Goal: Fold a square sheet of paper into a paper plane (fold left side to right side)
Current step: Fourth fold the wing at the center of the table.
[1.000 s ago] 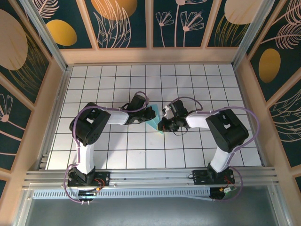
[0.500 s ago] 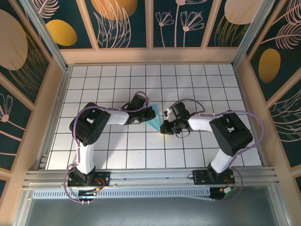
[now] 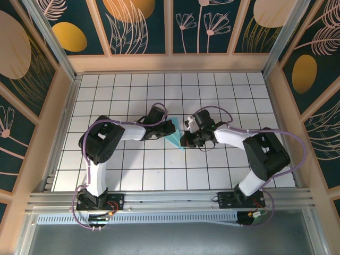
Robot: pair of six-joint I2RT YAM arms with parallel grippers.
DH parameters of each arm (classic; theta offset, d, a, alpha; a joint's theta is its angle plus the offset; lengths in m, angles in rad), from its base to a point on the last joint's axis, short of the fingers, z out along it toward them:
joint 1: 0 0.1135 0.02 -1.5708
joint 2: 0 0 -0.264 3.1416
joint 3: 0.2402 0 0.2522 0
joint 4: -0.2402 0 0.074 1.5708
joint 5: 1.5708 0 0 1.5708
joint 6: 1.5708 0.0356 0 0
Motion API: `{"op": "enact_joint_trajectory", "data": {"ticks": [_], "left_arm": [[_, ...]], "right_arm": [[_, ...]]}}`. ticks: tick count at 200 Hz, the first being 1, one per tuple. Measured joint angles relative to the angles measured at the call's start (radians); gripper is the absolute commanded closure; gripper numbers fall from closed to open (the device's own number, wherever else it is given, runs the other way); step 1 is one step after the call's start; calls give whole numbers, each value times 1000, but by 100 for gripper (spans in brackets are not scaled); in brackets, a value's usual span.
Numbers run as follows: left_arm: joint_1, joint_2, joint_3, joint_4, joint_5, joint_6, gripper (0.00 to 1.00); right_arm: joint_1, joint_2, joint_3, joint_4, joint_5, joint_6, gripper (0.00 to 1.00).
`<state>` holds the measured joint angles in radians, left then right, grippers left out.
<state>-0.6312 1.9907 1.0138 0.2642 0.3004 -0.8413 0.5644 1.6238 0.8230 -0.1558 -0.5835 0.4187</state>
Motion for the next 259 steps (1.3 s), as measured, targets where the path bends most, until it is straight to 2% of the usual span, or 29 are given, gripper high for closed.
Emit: {"op": "enact_joint_trajectory", "data": {"ticks": [89, 154, 259], "left_arm": [[0, 0, 0, 1, 2, 0, 100], [1, 0, 0, 1, 4, -1, 100], [3, 0, 0, 1, 1, -1, 100]], "right_arm": [[0, 165, 66, 156, 16, 58, 100], [0, 211, 84, 217, 42, 79, 100], [11, 229, 87, 212, 84, 51, 100]]}}
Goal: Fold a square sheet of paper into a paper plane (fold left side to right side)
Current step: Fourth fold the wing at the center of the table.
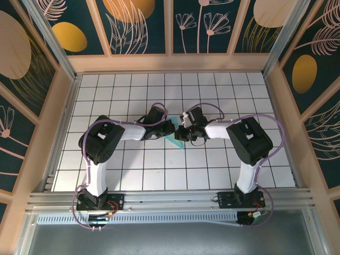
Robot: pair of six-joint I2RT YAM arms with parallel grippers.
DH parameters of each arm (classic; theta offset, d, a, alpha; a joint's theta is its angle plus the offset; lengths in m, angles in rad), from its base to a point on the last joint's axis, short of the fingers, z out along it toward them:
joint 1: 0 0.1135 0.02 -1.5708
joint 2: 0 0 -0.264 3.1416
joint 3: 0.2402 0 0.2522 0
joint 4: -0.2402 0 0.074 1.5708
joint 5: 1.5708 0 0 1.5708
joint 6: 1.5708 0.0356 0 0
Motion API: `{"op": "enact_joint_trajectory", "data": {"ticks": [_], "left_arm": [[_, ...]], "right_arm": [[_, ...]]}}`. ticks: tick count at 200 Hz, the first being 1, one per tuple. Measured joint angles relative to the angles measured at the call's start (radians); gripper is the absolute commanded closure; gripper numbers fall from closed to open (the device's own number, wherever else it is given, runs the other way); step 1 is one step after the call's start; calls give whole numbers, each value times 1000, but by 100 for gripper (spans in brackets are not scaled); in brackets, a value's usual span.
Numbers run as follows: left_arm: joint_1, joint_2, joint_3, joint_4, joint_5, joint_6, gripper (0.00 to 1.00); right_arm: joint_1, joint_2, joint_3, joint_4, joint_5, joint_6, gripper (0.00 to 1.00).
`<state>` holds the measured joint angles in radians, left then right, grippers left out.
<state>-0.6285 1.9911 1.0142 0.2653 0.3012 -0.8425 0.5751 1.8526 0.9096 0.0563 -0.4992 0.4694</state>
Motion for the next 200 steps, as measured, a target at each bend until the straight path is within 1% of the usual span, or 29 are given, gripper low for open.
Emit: {"op": "enact_joint_trajectory", "data": {"ticks": [96, 131, 176, 188, 200], "left_arm": [[0, 0, 2, -1, 0, 0, 100], [0, 0, 32, -41, 5, 3, 88], [2, -28, 135, -90, 2, 29, 74], [2, -65, 136, -97, -12, 38, 73], [2, -109, 133, -106, -36, 41, 71]], "right_arm": [[1, -114, -83, -138, 10, -79, 100], [-10, -168, -93, -209, 0, -103, 100], [-104, -270, -93, -215, -10, -143, 63], [-127, -280, -93, -201, -11, -145, 56], [-145, -280, -93, -173, -14, -149, 52]]}}
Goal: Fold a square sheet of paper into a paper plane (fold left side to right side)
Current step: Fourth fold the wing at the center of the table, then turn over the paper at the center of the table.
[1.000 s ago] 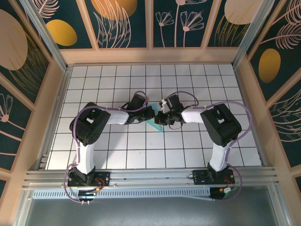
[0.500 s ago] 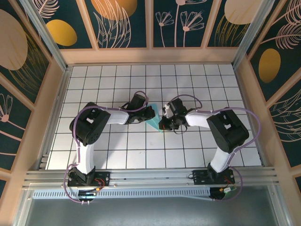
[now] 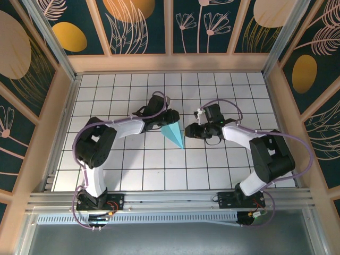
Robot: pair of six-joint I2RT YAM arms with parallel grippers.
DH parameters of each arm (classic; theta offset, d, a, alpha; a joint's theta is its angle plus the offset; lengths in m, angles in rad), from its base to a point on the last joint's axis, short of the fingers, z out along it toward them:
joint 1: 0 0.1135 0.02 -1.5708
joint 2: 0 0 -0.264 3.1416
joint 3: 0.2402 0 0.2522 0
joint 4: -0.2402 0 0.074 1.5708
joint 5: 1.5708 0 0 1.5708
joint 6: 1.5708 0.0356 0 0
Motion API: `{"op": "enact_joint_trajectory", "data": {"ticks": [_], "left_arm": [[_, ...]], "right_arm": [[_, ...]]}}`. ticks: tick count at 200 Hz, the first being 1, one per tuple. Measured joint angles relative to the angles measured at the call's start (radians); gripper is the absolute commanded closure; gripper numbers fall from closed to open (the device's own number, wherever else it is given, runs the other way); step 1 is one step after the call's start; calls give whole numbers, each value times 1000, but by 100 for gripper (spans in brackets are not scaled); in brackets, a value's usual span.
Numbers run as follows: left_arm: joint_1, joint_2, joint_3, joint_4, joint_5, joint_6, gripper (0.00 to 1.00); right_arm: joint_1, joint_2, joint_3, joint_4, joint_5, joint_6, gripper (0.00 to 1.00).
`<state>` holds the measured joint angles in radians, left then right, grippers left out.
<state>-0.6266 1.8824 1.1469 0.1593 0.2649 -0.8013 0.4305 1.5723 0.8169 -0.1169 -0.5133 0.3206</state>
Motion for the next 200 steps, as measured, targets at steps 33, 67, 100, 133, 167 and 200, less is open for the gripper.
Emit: {"op": "enact_joint_trajectory", "data": {"ticks": [33, 67, 100, 133, 167, 200], "left_arm": [[0, -154, -106, 3, -99, 9, 64], [0, -296, -278, 2, -206, 3, 59], [0, -388, -409, 4, -273, -18, 55], [0, -453, -480, 16, -309, -38, 55], [0, -496, -520, 23, -336, -49, 54], [0, -533, -534, 24, -353, -57, 51]], "right_arm": [[-8, 17, 2, 74, -21, -26, 49], [-6, 105, 31, 134, -54, -54, 49], [2, 185, 80, 171, -78, -77, 51], [6, 246, 114, 210, -114, -81, 54], [16, 282, 132, 241, -146, -82, 66], [16, 292, 133, 278, -183, -73, 96]]}}
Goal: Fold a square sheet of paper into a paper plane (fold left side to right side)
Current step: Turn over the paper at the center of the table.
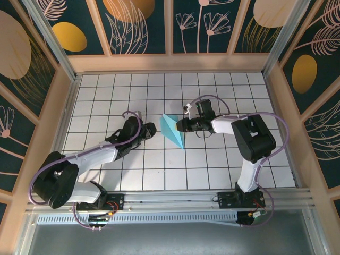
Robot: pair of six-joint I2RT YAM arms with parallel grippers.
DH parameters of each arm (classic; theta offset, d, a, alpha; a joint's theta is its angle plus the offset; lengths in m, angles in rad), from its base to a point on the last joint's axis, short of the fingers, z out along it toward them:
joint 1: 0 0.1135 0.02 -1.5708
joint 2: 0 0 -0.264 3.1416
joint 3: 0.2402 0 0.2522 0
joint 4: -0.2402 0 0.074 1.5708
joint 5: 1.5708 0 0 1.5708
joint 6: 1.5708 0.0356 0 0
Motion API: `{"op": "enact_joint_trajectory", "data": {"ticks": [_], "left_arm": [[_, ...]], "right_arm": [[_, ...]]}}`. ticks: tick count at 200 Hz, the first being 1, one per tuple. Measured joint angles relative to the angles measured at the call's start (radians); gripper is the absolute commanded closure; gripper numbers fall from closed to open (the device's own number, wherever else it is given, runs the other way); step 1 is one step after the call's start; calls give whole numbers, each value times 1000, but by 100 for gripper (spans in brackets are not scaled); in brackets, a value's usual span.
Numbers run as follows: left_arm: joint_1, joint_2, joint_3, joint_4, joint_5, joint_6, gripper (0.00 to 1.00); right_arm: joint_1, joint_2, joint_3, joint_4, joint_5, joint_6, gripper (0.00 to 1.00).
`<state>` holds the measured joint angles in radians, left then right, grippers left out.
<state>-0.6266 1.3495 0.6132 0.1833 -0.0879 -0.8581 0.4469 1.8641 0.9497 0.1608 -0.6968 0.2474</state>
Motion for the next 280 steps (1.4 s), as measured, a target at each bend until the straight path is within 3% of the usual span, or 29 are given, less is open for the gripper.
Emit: {"op": "enact_joint_trajectory", "data": {"ticks": [6, 50, 87, 103, 140, 186, 253, 280], "left_arm": [[0, -5, 0, 0, 0, 0, 50], [0, -79, -9, 19, 1, -11, 36], [3, -229, -74, 144, 29, -38, 20], [4, -288, -95, 223, 71, -36, 17], [5, -346, -90, 393, 233, -28, 19], [5, -257, 23, 499, 444, -27, 24], [5, -122, 71, 553, 532, -42, 29], [5, -100, 84, 558, 547, -48, 38]], "right_arm": [[0, 0, 0, 4, -5, 1, 100], [-8, -32, 3, 15, -31, -6, 100], [-66, -186, 3, 51, -108, 12, 100], [-100, -257, 3, 94, -161, 45, 100], [-162, -368, -14, 249, -319, 187, 100], [-163, -390, -75, 580, -517, 495, 100], [-124, -415, -82, 742, -597, 654, 100], [-111, -415, -82, 749, -608, 661, 100]]}}
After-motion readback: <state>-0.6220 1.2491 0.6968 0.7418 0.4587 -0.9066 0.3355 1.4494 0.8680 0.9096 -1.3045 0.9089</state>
